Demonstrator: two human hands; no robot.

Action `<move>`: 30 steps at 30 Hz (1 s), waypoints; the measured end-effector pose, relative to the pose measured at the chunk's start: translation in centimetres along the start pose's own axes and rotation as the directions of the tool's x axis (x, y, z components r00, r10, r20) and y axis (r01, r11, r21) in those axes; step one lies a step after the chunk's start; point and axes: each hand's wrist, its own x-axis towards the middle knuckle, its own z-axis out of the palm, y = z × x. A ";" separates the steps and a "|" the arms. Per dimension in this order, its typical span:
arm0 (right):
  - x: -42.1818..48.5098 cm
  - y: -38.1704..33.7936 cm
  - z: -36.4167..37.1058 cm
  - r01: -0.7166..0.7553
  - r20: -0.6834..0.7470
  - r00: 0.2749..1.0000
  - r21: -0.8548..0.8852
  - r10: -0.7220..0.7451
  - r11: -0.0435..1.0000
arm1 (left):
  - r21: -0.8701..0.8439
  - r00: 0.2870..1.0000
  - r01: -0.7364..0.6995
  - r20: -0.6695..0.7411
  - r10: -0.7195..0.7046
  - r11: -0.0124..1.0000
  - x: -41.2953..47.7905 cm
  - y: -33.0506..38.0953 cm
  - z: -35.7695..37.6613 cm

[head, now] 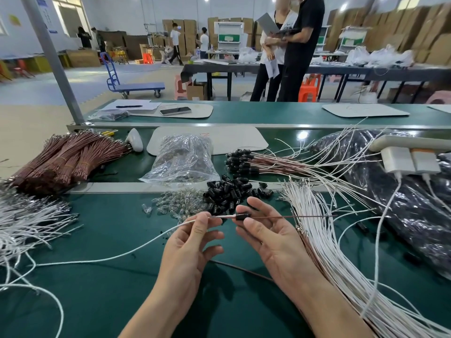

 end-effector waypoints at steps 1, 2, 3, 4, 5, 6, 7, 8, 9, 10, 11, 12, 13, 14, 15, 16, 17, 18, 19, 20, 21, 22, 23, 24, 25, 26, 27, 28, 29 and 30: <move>-0.1 0.2 0.1 0.016 0.016 1.000 -0.057 -0.015 0.998 | 0.002 1.000 0.006 0.020 -0.006 1.000 -0.2 -0.1 0.2; -0.2 0.4 0.2 0.034 0.037 0.999 -0.134 -0.029 0.990 | 0.012 0.999 0.010 0.037 -0.011 1.000 -0.3 -0.3 0.4; -0.4 0.5 0.3 0.053 0.059 0.997 -0.212 -0.041 0.976 | 0.023 0.999 0.012 0.050 -0.013 1.000 -0.4 -0.4 0.5; -0.5 0.7 0.4 0.068 0.072 0.996 -0.275 -0.050 0.959 | 0.030 0.998 0.011 0.055 -0.013 0.999 -0.5 -0.5 0.5; -0.6 0.7 0.5 0.079 0.077 0.995 -0.317 -0.057 0.945 | 0.032 0.999 0.008 0.052 -0.009 0.999 -0.5 -0.6 0.5; -0.6 0.7 0.6 0.085 0.078 0.995 -0.342 -0.062 0.936 | 0.031 0.999 0.002 0.048 -0.004 1.000 -0.5 -0.6 0.4; -0.7 0.7 0.6 0.085 0.076 0.995 -0.357 -0.061 0.930 | 0.026 0.999 -0.006 0.046 0.005 1.000 -0.4 -0.6 0.3; -0.8 0.8 0.7 0.078 0.070 0.996 -0.363 -0.057 0.928 | 0.020 0.999 -0.016 0.049 0.015 1.000 -0.3 -0.6 0.3; -0.8 0.8 0.7 0.068 0.057 0.997 -0.357 -0.051 0.931 | 0.017 0.998 -0.028 0.050 0.027 0.999 -0.3 -0.6 0.3; -0.8 0.8 0.7 0.056 0.039 0.998 -0.342 -0.045 0.938 | 0.025 0.998 -0.041 0.049 0.040 0.999 -0.3 -0.6 0.3; -0.8 0.8 0.7 0.044 0.023 0.999 -0.326 -0.039 0.944 | 0.042 0.997 -0.058 0.047 0.056 0.997 -0.4 -0.7 0.4; -0.8 0.8 0.7 0.034 0.013 0.999 -0.311 -0.031 0.950 | 0.061 0.996 -0.076 0.044 0.074 0.995 -0.4 -0.8 0.4; -0.8 0.8 0.7 0.024 0.009 1.000 -0.296 -0.023 0.955 | 0.076 0.995 -0.096 0.043 0.093 0.992 -0.5 -1.0 0.4; -0.8 0.7 0.7 0.019 0.007 1.000 -0.286 -0.017 0.958 | 0.089 0.993 -0.116 0.041 0.112 0.989 -0.5 -1.0 0.5; -0.8 0.7 0.8 0.016 0.004 1.000 -0.286 -0.015 0.958 | 0.100 0.991 -0.133 0.037 0.130 0.986 -0.5 -1.1 0.5; -0.8 0.6 0.8 0.015 -0.001 1.000 -0.296 -0.016 0.955 | 0.110 0.989 -0.149 0.033 0.146 0.983 -0.5 -1.1 0.4; -0.8 0.6 0.8 0.014 -0.007 1.000 -0.315 -0.017 0.949 | 0.120 0.987 -0.163 0.032 0.160 0.979 -0.5 -1.1 0.4; -0.8 0.6 0.7 0.015 -0.015 1.000 -0.339 -0.021 0.941 | 0.129 0.985 -0.172 0.034 0.169 0.977 -0.5 -1.1 0.3; -0.8 0.7 0.7 0.017 -0.025 0.999 -0.374 -0.029 0.927 | 0.136 0.984 -0.177 0.036 0.174 0.975 -0.5 -1.1 0.3; -0.8 0.7 0.6 0.023 -0.035 0.999 -0.414 -0.041 0.910 | 0.140 0.984 -0.180 0.037 0.177 0.974 -0.4 -1.1 0.2; -0.8 0.8 0.6 0.033 -0.040 0.998 -0.453 -0.057 0.891 | 0.142 0.983 -0.183 0.040 0.179 0.973 -0.4 -1.1 0.1; -0.8 0.9 0.5 0.043 -0.042 0.997 -0.483 -0.072 0.874 | 0.141 0.983 -0.184 0.045 0.179 0.973 -0.4 -1.1 0.1; -0.9 0.9 0.5 0.055 -0.041 0.995 -0.511 -0.088 0.858 | 0.136 0.983 -0.183 0.051 0.177 0.974 -0.4 -1.1 0.0; -1.0 0.9 0.6 0.070 -0.038 0.994 -0.540 -0.107 0.839 | 0.131 0.983 -0.179 0.055 0.173 0.975 -0.4 -1.1 0.0; -1.0 0.9 0.6 0.086 -0.032 0.991 -0.568 -0.127 0.818 | 0.128 0.984 -0.174 0.056 0.168 0.976 -0.4 -1.1 -0.1; -1.1 0.9 0.6 0.102 -0.024 0.989 -0.590 -0.144 0.801 | 0.128 0.985 -0.171 0.056 0.165 0.977 -0.4 -1.1 -0.1; -1.1 0.9 0.6 0.116 -0.012 0.988 -0.607 -0.154 0.787 | 0.127 0.985 -0.168 0.055 0.162 0.978 -0.4 -1.0 -0.1; -1.2 0.8 0.6 0.127 0.003 0.987 -0.619 -0.159 0.775 | 0.125 0.985 -0.167 0.055 0.161 0.978 -0.4 -1.0 -0.1; -1.2 0.7 0.5 0.135 0.019 0.987 -0.627 -0.158 0.768 | 0.122 0.985 -0.168 0.055 0.162 0.978 -0.4 -0.9 0.0; -1.2 0.7 0.5 0.139 0.032 0.988 -0.629 -0.153 0.765 | 0.119 0.985 -0.172 0.056 0.166 0.978 -0.4 -0.8 0.0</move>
